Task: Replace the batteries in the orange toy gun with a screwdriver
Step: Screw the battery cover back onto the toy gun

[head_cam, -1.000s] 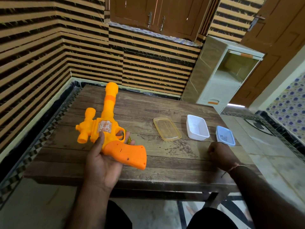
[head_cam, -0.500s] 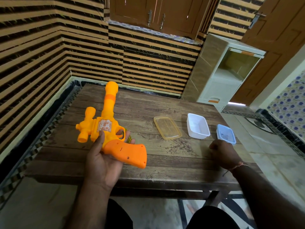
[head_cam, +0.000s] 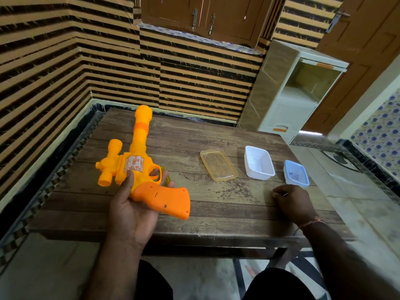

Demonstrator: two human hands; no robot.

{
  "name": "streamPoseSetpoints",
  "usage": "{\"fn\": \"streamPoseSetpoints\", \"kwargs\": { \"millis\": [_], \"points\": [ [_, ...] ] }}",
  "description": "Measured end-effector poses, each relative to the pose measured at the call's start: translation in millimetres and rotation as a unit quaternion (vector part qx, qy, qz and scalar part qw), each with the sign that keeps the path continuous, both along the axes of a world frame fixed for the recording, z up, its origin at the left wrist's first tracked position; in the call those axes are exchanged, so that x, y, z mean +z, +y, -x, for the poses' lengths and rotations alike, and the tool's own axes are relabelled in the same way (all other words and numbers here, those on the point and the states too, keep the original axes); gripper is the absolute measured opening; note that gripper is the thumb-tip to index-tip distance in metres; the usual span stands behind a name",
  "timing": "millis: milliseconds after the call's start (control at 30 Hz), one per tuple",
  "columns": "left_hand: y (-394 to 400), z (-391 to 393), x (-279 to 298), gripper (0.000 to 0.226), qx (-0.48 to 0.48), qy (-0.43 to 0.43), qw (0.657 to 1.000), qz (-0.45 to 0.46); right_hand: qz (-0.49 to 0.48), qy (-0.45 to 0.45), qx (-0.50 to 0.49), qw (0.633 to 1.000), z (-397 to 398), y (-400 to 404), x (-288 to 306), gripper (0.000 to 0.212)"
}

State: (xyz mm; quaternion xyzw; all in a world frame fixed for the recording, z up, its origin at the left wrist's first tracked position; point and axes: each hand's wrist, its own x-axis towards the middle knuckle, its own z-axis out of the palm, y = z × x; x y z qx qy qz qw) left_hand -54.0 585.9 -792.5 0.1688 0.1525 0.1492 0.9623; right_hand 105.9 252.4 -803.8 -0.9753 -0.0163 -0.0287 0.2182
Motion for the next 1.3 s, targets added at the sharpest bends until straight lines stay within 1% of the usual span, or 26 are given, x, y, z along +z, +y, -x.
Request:
{"fn": "streamPoseSetpoints", "kwargs": {
  "millis": [133,267,367,500,600,667,700,767,833,900,967,1033,1100,1133,1200,1233,1267,1300],
  "points": [
    [-1.3,-1.4,2.0,0.038,0.003,0.001,1.000,-0.005,0.018,-0.002,0.006,1.000,-0.8,2.5,-1.0,0.013],
    [-1.3,-1.2,1.9,0.043,0.003,0.006,1.000,-0.003,0.037,-0.014,0.004,0.999,-1.0,3.4,-3.2,0.013],
    [-0.9,-0.8,1.7,0.043,0.001,0.001,1.000,-0.005,0.045,0.001,0.003,0.999,-3.1,4.3,-3.9,0.014],
    [-1.1,-0.6,1.4,0.047,0.000,-0.004,1.000,-0.009,0.097,0.011,0.029,0.995,-6.2,10.3,-3.0,0.014],
    [-1.4,-0.2,1.2,0.049,-0.001,-0.004,1.000,-0.006,0.110,0.030,0.032,0.993,-0.8,14.9,3.3,0.012],
    [-0.6,0.4,1.7,0.049,-0.002,-0.003,1.000,-0.003,0.075,0.019,0.031,0.997,8.8,24.8,12.6,0.012],
    [-0.4,0.2,2.1,0.049,-0.003,-0.001,1.000,-0.002,0.038,-0.008,0.038,0.999,16.8,34.2,18.7,0.014],
    [-0.1,-0.6,1.8,0.053,-0.002,0.000,1.000,-0.002,-0.062,-0.089,0.096,0.990,41.3,65.6,31.1,0.019],
    [-0.7,-1.2,1.2,0.056,-0.003,0.000,1.000,-0.006,-0.169,-0.135,0.188,0.958,74.8,105.8,42.2,0.023],
    [-1.2,-1.5,0.6,0.059,-0.006,-0.001,1.000,-0.009,-0.229,-0.150,0.270,0.923,107.5,142.7,48.8,0.023],
    [-1.0,-1.5,-0.8,0.059,-0.009,-0.003,1.000,-0.016,-0.236,-0.158,0.325,0.902,131.8,170.6,50.2,0.012],
    [-0.7,-1.7,-2.0,0.054,-0.010,-0.005,1.000,-0.019,-0.204,-0.167,0.347,0.900,145.4,186.9,47.6,0.006],
    [0.8,-0.8,-1.9,0.052,-0.008,-0.006,1.000,-0.020,-0.167,-0.179,0.351,0.904,149.4,195.6,42.1,0.007],
    [1.0,-0.8,-1.5,0.057,-0.007,-0.008,1.000,-0.018,-0.154,-0.182,0.349,0.906,148.8,197.7,40.3,0.007],
    [0.1,-1.4,-0.3,0.077,0.001,-0.007,1.000,-0.020,-0.132,-0.186,0.339,0.913,146.9,199.7,38.6,0.011],
    [-0.4,-1.4,0.8,0.082,0.005,-0.004,1.000,-0.020,-0.122,-0.189,0.334,0.915,146.4,200.0,38.1,0.013],
    [-0.5,-2.1,0.5,0.080,0.003,-0.003,1.000,-0.019,-0.115,-0.191,0.330,0.917,146.1,200.1,38.1,0.015],
    [0.1,-2.9,-1.7,0.072,0.000,-0.002,1.000,-0.021,-0.113,-0.192,0.326,0.919,146.5,200.0,38.2,0.016]
  ]
}}
